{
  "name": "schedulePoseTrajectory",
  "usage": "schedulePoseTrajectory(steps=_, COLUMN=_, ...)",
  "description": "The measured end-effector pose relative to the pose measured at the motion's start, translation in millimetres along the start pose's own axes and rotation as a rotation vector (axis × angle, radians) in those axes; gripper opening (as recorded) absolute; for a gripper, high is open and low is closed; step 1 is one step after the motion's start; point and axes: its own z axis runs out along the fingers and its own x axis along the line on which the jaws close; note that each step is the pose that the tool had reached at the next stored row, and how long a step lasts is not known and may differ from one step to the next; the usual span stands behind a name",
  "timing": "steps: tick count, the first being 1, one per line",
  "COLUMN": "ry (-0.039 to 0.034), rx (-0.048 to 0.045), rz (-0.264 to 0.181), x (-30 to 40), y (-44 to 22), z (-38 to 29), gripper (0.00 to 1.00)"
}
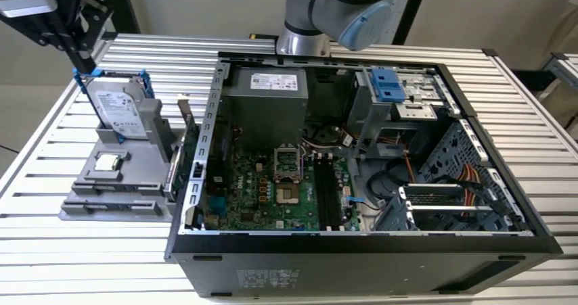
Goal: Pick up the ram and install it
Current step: 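Reach for the ram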
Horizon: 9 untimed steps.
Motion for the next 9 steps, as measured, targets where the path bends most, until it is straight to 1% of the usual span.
schedulePoseTrajectory(steps=9, ry=0.0001, rx=0.0, rz=0.0, x=5.6, y=-0.4, z=0.7, gripper=0.0)
